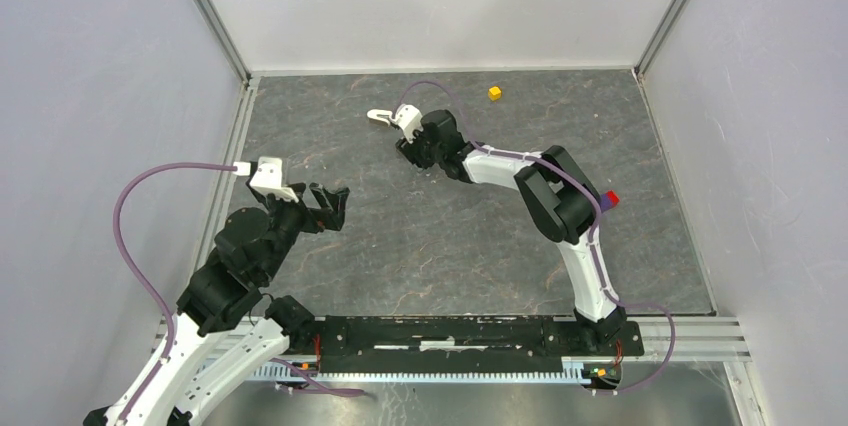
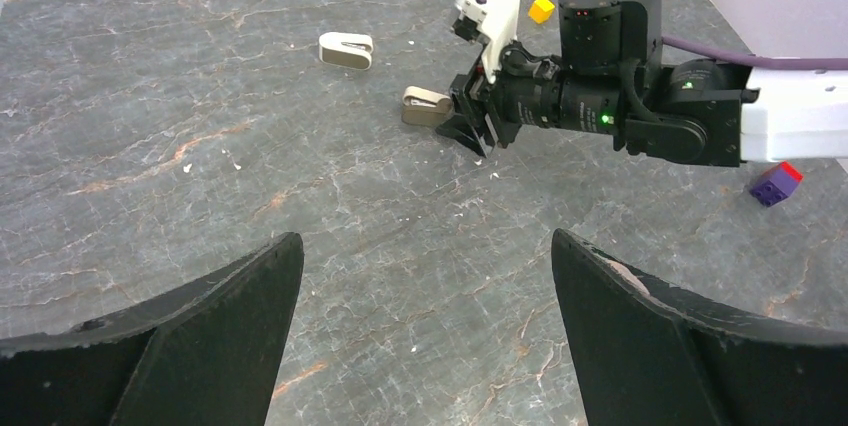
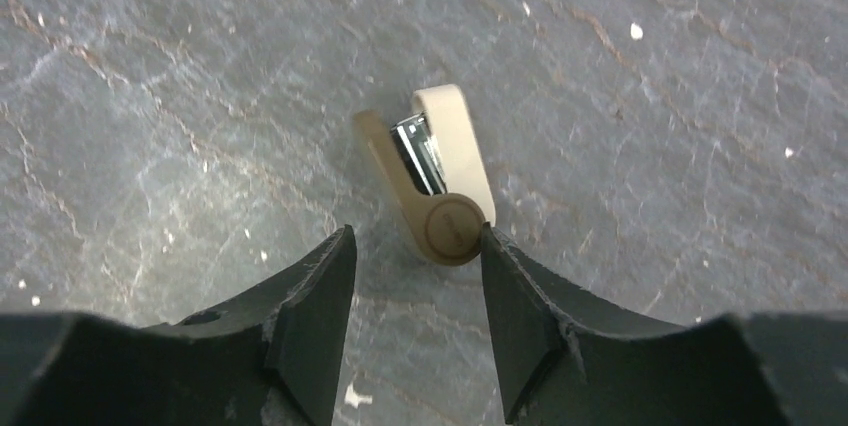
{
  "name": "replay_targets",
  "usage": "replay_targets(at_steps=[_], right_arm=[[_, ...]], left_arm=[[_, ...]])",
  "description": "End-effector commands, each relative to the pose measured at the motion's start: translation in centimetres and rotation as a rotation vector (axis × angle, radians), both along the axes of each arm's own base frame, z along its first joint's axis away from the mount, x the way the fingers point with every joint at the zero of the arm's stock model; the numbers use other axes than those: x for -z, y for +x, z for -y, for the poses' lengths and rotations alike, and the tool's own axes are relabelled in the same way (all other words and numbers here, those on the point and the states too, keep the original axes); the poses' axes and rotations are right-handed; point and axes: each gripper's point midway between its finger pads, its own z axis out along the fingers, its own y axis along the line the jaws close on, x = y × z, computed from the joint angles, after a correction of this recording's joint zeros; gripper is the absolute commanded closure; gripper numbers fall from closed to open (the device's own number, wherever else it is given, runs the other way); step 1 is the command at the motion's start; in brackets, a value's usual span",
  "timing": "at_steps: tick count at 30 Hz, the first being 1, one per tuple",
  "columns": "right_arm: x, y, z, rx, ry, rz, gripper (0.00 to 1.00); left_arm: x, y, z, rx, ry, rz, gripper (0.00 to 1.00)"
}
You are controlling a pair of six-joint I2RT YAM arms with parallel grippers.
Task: Load the staples into the stapler
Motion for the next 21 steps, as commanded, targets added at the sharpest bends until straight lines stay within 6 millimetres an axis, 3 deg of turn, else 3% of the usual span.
replay_targets(at_steps=[1,6,12,21], right_arm=[[-1.0,1.6,-1.5,-0.042,0.038,0.04,0.47],[-0.6,1.6,-1.6,-0.044,0.048,0.042,0.51],[-0.6,1.4,-1.9,-0.094,0.045,0.062,0.35],[0.3,1.0,-2.6,-0.201,0.019,0.058,0.34]], left_arm=[[-0.9,0.2,-0.2,-0.019,-0.02,0.012,0.0],[-0.3,0.5,0.5,-0.006,-0.014,-0.018,0.01],[0.9,1.0,1.4,0.004,-0.004,-0.089,0.02],[1.5,0.8,1.9,0.015,-0.041,-0.122,0.03]])
